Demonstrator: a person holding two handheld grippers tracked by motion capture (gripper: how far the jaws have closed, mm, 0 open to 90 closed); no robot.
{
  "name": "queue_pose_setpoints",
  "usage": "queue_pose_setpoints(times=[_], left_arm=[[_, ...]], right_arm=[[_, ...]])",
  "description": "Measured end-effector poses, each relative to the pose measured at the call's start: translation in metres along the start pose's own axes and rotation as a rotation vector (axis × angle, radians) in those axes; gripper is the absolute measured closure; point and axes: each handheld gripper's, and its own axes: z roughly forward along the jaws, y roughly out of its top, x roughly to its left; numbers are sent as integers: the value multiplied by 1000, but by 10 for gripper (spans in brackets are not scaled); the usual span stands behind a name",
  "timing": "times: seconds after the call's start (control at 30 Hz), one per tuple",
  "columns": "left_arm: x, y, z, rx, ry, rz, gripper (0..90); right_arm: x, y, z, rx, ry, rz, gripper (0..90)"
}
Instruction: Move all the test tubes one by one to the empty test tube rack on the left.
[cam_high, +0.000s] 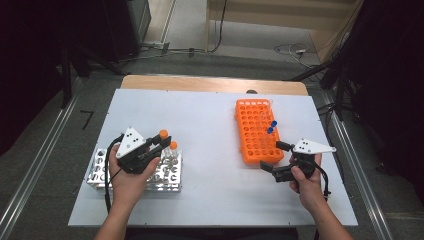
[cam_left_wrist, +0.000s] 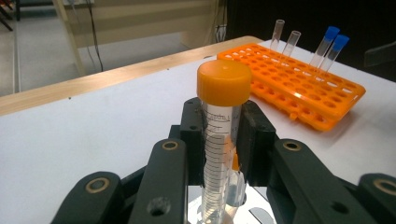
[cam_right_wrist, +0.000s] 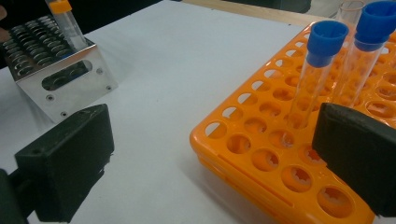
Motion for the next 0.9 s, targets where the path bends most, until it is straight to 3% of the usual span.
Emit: queue_pose_setpoints(times=[0.33, 0.53, 0.9], left_arm=[[0, -2, 2, 37, 20, 19, 743], [4, -3, 2, 51, 5, -12, 740], [6, -6, 11, 168, 6, -17, 729]], right_arm=[[0, -1, 1, 5, -3, 3, 0], [0, -1, 2, 7, -1, 2, 0], [-2, -2, 3, 9, -4, 7, 0]])
